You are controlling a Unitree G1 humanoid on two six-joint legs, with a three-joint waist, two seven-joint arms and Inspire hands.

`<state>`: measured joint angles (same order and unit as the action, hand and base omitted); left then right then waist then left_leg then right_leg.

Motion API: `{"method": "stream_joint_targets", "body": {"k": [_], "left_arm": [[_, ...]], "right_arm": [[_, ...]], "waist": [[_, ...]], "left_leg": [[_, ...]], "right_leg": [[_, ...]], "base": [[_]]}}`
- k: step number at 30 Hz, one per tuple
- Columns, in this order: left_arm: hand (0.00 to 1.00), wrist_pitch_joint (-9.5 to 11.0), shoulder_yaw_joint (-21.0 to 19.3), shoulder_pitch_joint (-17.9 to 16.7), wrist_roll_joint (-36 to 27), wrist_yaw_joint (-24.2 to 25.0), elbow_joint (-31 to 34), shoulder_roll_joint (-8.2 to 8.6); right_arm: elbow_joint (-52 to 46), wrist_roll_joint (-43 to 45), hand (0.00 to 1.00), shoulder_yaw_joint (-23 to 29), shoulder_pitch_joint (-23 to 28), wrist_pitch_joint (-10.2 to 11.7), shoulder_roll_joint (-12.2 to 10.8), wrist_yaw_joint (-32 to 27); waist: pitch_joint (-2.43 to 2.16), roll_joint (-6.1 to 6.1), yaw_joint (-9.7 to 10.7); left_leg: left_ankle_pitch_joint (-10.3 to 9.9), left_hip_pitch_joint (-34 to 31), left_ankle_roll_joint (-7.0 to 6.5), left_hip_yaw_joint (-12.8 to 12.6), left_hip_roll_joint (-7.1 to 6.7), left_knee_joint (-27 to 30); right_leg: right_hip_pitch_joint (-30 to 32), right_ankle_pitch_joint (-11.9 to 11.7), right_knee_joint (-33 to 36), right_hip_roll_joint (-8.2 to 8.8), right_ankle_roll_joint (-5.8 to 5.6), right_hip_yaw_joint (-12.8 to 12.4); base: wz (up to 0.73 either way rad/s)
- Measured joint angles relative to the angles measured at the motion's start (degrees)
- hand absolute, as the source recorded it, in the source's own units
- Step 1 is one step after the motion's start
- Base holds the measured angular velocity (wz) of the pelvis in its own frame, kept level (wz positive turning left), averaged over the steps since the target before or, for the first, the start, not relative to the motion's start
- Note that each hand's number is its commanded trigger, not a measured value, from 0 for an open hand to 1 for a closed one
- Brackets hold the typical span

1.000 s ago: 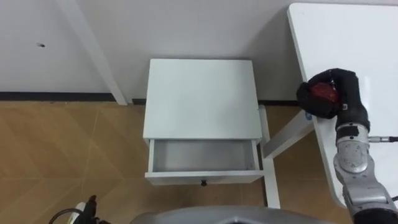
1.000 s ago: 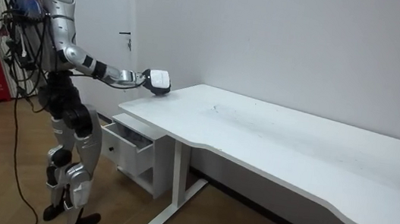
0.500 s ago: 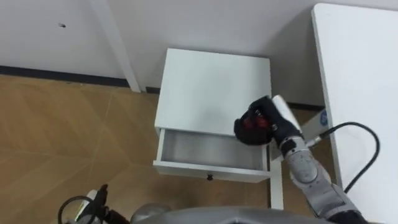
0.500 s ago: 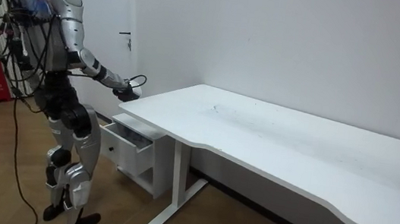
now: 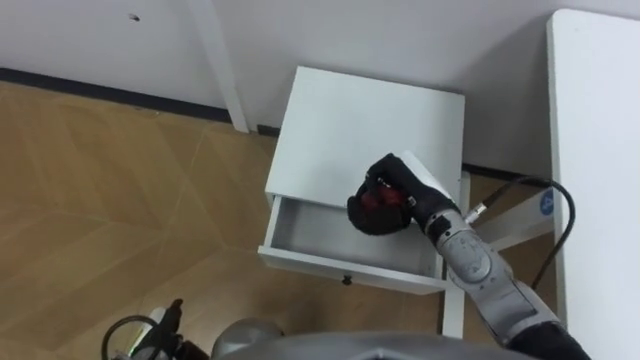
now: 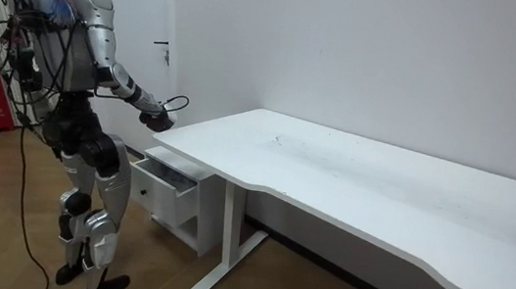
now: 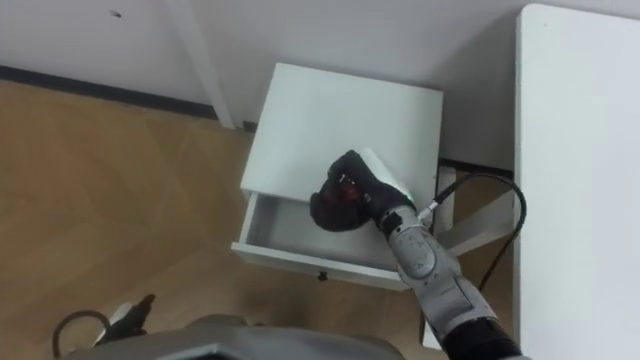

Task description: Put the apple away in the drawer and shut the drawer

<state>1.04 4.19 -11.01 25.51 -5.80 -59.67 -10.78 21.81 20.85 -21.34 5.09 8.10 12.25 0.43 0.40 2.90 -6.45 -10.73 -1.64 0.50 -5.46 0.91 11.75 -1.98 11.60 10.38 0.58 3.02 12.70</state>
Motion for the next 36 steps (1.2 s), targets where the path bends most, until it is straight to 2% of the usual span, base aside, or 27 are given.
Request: {"method": "stream_joint_targets", "body": {"k": [1, 10, 21, 25, 29, 33, 34, 36], "left_arm": [[0.00, 0.1, 0.5, 0.2, 0.0, 0.0, 0.0, 0.00], [0.00, 0.2, 0.5, 0.3, 0.0, 0.0, 0.0, 0.01], [0.00, 0.3, 0.5, 0.5, 0.0, -0.3, 0.6, 0.01], [0.00, 0.3, 0.6, 0.5, 0.0, -0.4, 1.2, 0.02], [0.00, 0.4, 0.5, 0.4, 0.0, -1.1, 1.2, 0.03], [0.00, 0.4, 0.5, 0.3, 0.0, -1.4, 1.2, 0.06], [0.00, 0.4, 0.5, 0.3, -0.2, -1.4, 1.0, 0.06], [0.00, 0.8, 0.5, 0.4, -0.4, -1.5, 0.3, 0.04]], "right_arm": [[0.0, 0.0, 0.00, 0.0, 0.0, 0.0, 0.0, 0.1], [3.1, -0.1, 0.00, 0.1, 0.6, -0.1, 0.1, 0.3], [4.5, -0.1, 0.00, 0.1, 0.6, -0.1, 0.2, 0.1], [4.5, -0.1, 0.00, 0.1, 0.6, -0.1, 0.3, -0.3], [4.5, -0.1, 0.00, 0.1, 0.7, -0.1, 0.5, -0.3], [4.9, -0.2, 0.00, 0.1, 0.6, 0.0, 0.8, -0.4], [6.5, -1.1, 0.00, 0.1, 0.5, 0.6, 0.8, -0.8], [9.3, -2.9, 0.00, 0.2, 0.6, 0.6, 0.8, -1.1]], "waist": [[0.00, -0.01, 0.0], [-0.01, -0.01, 0.8], [-0.12, -0.54, 1.5], [0.03, -1.14, 1.5], [-0.11, -1.75, 1.5], [-0.16, -1.70, 1.5], [-0.21, -1.58, 1.5], [-0.03, -1.34, 1.5]], "left_leg": [[0.1, -0.2, -0.09, 0.1, -0.12, 0.1], [0.2, -1.8, -0.31, 1.0, -0.53, 1.1], [0.2, -2.4, -0.32, 1.0, -0.52, 1.0], [0.2, -2.3, -0.33, 1.0, -0.53, 1.0], [0.2, -2.2, -0.38, 1.0, -0.51, 1.0], [0.2, -1.7, -0.38, 0.8, -0.53, 0.9], [0.2, -1.5, -0.38, 0.8, -0.53, 0.9], [0.2, -0.8, -0.38, 0.8, -0.55, 0.7]], "right_leg": [[0.0, 0.0, -0.1, 0.09, -0.02, 0.1], [0.3, -0.1, -0.7, 0.47, -0.24, 1.4], [0.8, -0.1, -0.6, 0.46, -0.24, 1.5], [0.8, -0.1, -0.5, 0.48, -0.26, 1.5], [0.8, -0.1, -0.5, 0.49, -0.26, 1.5], [0.8, -0.1, -0.5, 0.49, -0.26, 1.1], [0.6, -0.1, -0.5, 0.49, -0.26, 1.0], [-0.2, -0.1, -0.5, 0.49, -0.26, 0.9]], "base": [[0.06], [0.10], [0.00], [0.00], [0.00], [-0.05], [-0.03], [0.00]]}}
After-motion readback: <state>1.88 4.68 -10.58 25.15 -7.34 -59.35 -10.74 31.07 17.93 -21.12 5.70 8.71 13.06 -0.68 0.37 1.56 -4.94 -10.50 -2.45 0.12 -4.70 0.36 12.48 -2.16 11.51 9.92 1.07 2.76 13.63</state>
